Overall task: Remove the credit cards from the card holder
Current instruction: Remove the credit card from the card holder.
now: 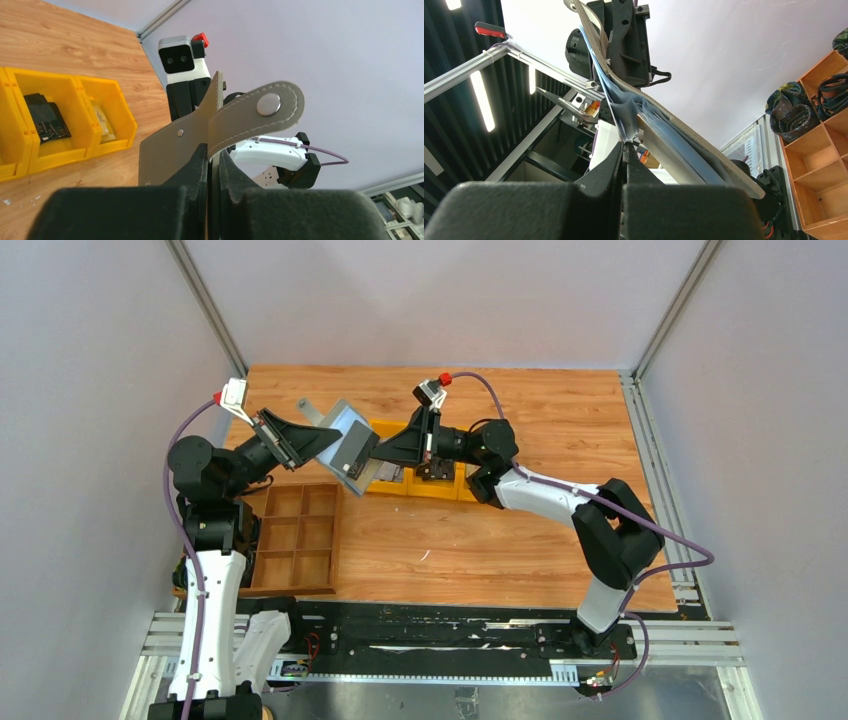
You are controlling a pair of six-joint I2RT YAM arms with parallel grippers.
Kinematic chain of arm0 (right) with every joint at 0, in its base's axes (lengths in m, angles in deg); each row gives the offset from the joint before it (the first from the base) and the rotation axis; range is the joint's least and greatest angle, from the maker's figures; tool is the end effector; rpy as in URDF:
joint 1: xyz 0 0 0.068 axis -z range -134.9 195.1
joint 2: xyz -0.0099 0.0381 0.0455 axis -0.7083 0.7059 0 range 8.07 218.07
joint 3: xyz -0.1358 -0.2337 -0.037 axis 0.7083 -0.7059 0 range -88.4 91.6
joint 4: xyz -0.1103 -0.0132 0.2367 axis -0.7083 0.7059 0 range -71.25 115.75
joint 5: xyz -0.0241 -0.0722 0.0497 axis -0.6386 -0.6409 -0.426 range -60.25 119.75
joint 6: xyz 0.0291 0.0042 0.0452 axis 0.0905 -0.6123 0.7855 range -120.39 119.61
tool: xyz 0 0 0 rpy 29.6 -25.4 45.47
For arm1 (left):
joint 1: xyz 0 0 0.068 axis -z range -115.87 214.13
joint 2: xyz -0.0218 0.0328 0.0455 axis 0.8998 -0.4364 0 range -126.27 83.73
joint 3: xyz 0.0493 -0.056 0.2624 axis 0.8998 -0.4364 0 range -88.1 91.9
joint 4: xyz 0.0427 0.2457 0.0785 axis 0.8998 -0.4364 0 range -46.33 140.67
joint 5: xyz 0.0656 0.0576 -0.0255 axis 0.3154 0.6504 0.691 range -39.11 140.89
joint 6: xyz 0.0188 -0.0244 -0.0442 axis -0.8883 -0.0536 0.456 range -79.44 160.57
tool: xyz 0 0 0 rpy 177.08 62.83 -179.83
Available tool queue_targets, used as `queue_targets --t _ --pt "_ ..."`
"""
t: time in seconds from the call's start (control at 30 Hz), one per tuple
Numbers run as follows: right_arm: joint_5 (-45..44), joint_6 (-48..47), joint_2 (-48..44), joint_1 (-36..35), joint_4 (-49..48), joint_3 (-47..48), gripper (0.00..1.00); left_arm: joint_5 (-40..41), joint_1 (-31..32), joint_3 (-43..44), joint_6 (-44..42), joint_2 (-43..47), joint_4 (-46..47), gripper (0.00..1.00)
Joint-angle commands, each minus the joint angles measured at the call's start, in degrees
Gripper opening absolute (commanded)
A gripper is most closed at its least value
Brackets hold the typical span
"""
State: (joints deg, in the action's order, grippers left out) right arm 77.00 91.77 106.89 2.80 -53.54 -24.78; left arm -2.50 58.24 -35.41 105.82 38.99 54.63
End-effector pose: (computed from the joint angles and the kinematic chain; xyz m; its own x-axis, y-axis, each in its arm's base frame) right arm 0.2588 0.2708 0.3413 -0.9063 0.0926 -0.4125 -0.4122 -0.4096 0.8138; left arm 0.1621 -0.0119 0.4123 -0.5680 -0.6030 -0.5601 0.4880 0.3013 -0.8192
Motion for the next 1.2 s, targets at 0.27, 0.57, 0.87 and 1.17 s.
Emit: queue_targets --t 0.27,0.57,0.87,1.17 --pt "-2.9 4.9 1.0 -1.2 -8.9 3.7 0.13 8.2 -0.5 2.5 -9.8 2.4 -6.8 0.0" --pt "-3.1 4.1 1.5 -2.7 -7.5 5.3 0.26 7.6 -0.5 3.2 -6.7 1.7 -5.1 0.0" --pt "-2.7 0.7 2.2 -4.1 -1.6 6.2 0.31 7.3 -0.5 3.5 -6.7 2.2 -5.0 0.0" --pt "-4.3 4.7 5.0 -4.9 -7.0 8.0 0.27 7.4 -0.5 3.5 -4.3 2.1 -4.3 0.0"
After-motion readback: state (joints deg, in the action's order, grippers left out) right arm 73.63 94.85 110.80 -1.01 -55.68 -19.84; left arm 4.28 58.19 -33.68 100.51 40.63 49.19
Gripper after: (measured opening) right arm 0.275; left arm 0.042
